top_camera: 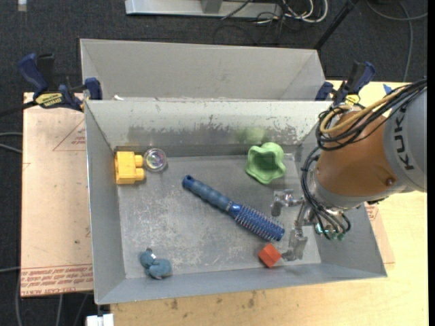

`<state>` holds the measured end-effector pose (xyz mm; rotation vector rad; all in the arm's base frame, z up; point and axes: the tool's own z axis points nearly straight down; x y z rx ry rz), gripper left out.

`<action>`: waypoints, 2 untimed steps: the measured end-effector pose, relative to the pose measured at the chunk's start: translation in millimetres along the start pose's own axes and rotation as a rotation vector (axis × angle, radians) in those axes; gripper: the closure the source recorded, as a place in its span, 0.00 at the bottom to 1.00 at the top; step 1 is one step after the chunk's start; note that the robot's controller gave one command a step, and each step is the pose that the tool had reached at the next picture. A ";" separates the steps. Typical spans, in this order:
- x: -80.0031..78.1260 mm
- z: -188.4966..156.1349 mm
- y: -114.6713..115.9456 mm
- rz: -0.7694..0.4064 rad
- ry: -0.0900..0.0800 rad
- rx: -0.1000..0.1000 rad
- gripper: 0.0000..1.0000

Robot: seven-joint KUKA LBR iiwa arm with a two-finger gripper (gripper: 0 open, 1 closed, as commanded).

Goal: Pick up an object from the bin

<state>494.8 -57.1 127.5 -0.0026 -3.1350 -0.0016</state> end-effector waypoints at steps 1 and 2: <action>-31.9 56.6 46.5 -0.028 -0.016 0.000 0.00; -42.3 25.8 93.4 0.017 -0.012 -0.003 0.00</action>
Offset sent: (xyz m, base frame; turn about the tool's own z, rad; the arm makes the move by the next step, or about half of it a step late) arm 0.0277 0.0441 -0.0575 -0.0246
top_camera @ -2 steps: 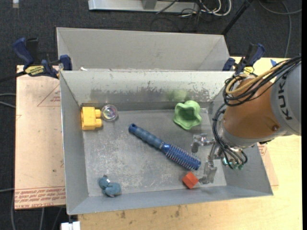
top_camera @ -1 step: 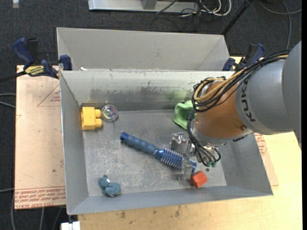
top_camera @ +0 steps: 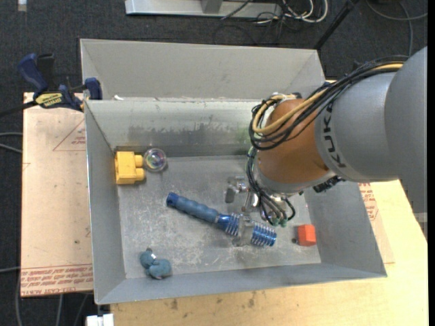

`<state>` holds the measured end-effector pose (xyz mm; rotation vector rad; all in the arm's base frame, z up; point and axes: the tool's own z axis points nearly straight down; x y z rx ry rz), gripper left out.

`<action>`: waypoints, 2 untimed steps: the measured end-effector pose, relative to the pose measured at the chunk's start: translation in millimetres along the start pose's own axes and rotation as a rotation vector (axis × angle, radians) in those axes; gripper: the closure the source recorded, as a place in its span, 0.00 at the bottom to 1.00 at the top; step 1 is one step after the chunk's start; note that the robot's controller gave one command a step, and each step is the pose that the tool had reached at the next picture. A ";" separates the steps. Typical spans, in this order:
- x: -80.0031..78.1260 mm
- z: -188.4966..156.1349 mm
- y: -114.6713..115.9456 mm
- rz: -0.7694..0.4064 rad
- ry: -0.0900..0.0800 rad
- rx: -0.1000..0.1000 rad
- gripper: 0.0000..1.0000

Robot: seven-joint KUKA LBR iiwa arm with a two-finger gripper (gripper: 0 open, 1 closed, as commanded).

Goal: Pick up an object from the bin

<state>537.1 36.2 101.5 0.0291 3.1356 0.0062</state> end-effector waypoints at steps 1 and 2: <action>-1.5 -16.0 10.3 0.247 0.002 0.003 0.00; -7.7 33.9 12.4 0.331 0.008 0.004 0.00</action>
Offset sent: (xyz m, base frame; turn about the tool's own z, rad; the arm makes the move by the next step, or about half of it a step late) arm 0.0009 0.0089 0.0161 0.2497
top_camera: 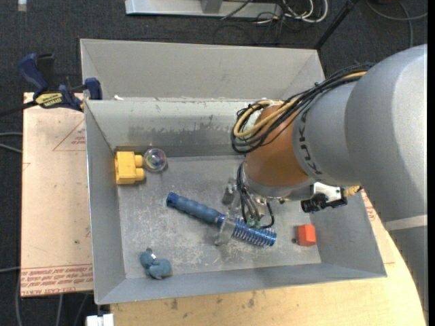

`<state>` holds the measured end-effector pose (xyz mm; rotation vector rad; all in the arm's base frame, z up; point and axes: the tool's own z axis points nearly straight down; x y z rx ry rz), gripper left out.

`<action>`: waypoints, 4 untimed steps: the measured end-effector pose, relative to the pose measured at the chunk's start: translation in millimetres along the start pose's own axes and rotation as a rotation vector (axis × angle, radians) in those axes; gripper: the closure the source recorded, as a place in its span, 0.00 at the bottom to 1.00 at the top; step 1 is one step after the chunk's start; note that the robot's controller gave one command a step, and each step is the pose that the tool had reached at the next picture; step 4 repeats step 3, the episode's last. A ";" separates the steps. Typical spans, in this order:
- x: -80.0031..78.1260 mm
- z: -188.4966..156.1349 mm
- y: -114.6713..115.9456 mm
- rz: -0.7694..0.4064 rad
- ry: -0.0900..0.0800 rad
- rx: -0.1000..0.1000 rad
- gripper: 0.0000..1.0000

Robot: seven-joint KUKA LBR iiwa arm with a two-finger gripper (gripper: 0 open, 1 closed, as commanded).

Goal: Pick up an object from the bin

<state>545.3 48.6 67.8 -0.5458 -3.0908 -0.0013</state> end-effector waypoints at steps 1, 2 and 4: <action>-0.4 -0.2 0.7 -0.003 -0.001 -0.001 0.00; -0.6 -1.0 1.1 -0.004 -0.002 -0.001 1.00; -1.9 -107.1 2.2 -0.007 -0.011 -0.004 1.00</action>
Offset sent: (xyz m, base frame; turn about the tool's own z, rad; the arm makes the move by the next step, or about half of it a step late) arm 0.0000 0.0000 0.0000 0.0000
